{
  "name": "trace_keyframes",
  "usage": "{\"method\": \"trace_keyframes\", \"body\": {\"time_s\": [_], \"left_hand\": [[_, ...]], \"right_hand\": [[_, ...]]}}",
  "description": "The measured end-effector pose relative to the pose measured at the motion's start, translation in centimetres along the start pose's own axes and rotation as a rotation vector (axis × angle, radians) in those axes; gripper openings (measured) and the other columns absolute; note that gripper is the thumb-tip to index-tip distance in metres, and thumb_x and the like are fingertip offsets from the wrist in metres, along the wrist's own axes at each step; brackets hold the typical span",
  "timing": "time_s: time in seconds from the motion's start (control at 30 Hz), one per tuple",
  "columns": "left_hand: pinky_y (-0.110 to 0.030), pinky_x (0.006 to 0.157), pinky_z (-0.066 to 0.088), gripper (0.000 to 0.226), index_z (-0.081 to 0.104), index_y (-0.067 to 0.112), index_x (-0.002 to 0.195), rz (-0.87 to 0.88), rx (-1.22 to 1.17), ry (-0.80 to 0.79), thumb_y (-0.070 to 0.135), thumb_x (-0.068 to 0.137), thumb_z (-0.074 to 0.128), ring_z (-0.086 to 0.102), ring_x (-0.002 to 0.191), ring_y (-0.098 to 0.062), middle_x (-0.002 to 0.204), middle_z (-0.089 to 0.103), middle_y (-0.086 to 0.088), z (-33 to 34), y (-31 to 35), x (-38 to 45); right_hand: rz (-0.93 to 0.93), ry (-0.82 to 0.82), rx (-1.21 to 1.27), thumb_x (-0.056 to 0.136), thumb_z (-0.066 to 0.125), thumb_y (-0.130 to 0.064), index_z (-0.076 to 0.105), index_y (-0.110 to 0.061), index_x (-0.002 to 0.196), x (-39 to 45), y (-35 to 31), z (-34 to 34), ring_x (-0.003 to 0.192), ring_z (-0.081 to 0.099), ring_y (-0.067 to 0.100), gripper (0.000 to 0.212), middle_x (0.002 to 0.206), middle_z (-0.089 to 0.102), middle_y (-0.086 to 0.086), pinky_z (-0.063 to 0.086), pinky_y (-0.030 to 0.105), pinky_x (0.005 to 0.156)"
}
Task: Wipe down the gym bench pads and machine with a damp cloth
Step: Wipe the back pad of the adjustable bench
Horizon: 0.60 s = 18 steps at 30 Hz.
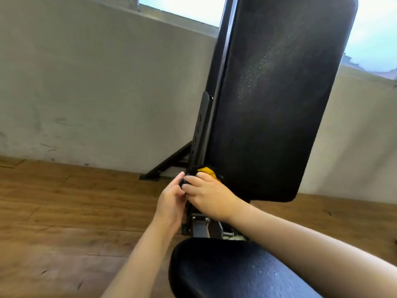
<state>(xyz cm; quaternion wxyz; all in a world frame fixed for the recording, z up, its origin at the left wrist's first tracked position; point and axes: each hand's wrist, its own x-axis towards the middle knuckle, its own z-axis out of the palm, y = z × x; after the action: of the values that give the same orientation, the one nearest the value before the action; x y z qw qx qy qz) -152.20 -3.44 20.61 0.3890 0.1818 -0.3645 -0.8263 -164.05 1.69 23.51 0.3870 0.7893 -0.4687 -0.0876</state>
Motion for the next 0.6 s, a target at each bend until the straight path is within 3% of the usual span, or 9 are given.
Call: {"method": "trace_keyframes", "body": {"time_s": [0.07,0.13,0.27,0.37,0.43,0.5,0.57,0.6], "left_hand": [[-0.038,0.104,0.039,0.058,0.032,0.003,0.145,-0.020,-0.067,0.039,-0.005,0.088,0.024,0.047,0.125,-0.029,0.141,0.045,-0.018,-0.2,-0.1,-0.1],[-0.041,0.113,0.028,0.060,0.029,0.004,0.147,-0.043,-0.075,0.036,-0.003,0.087,0.024,0.041,0.133,-0.029,0.146,0.041,-0.017,-0.4,-0.3,-0.1],[-0.040,0.118,0.017,0.059,0.032,0.007,0.146,-0.045,0.036,0.011,-0.001,0.088,0.023,0.035,0.138,-0.024,0.147,0.041,-0.011,-0.3,-0.8,-0.2],[-0.039,0.118,0.018,0.059,0.033,0.008,0.145,-0.047,0.071,-0.022,-0.002,0.088,0.024,0.035,0.137,-0.022,0.147,0.041,-0.009,-0.4,-1.2,-0.1],[-0.038,0.116,0.021,0.059,0.033,0.008,0.145,-0.044,0.092,-0.049,-0.002,0.088,0.024,0.035,0.138,-0.022,0.148,0.040,-0.009,-0.1,-1.5,-0.1],[-0.037,0.115,0.022,0.060,0.032,0.007,0.146,-0.048,0.103,-0.065,-0.003,0.088,0.024,0.033,0.138,-0.023,0.149,0.037,-0.009,0.4,-1.9,-0.4],[-0.038,0.115,0.023,0.061,0.032,0.006,0.146,-0.044,0.088,-0.063,-0.004,0.086,0.023,0.033,0.139,-0.023,0.150,0.037,-0.008,0.8,-2.2,-0.6],[-0.038,0.115,0.023,0.061,0.033,0.007,0.146,-0.043,0.078,-0.062,-0.005,0.086,0.023,0.033,0.139,-0.022,0.149,0.038,-0.007,0.9,-2.3,-0.7]], "right_hand": [[-0.032,-0.082,-0.055,0.070,0.070,-0.026,0.074,-0.024,0.071,1.1,-0.6,-0.1,0.091,0.060,0.017,0.005,0.082,0.065,-0.008,0.041,0.029,0.084],[-0.037,-0.121,-0.080,0.069,0.072,-0.029,0.074,-0.027,0.070,0.3,-1.1,-0.2,0.089,0.061,0.015,0.004,0.081,0.067,-0.010,0.042,0.029,0.086],[0.023,-0.088,-0.059,0.079,0.050,-0.021,0.072,-0.024,0.067,-4.7,-0.8,0.0,0.096,0.063,0.020,0.026,0.083,0.066,-0.006,0.034,0.032,0.086],[0.258,-0.108,0.039,0.073,0.047,-0.021,0.072,-0.024,0.065,-11.1,-0.3,0.3,0.087,0.064,0.021,0.026,0.081,0.066,-0.008,0.038,0.031,0.077],[0.680,0.048,0.208,0.061,0.055,-0.006,0.075,-0.019,0.071,-15.0,0.3,-0.4,0.083,0.064,0.024,0.026,0.085,0.070,-0.004,0.043,0.027,0.075],[1.368,0.222,0.503,0.066,0.050,0.013,0.075,-0.012,0.085,-17.0,1.1,-1.8,0.079,0.061,0.024,0.040,0.088,0.070,0.006,0.044,0.026,0.073],[2.037,0.419,0.924,0.082,0.044,0.008,0.068,-0.010,0.103,-18.2,2.7,-1.7,0.062,0.055,0.020,0.037,0.083,0.063,0.010,0.045,0.027,0.060],[2.214,0.525,1.174,0.090,0.040,0.002,0.062,-0.006,0.110,-18.6,3.4,-1.3,0.060,0.052,0.018,0.031,0.084,0.059,0.007,0.045,0.027,0.057]]}}
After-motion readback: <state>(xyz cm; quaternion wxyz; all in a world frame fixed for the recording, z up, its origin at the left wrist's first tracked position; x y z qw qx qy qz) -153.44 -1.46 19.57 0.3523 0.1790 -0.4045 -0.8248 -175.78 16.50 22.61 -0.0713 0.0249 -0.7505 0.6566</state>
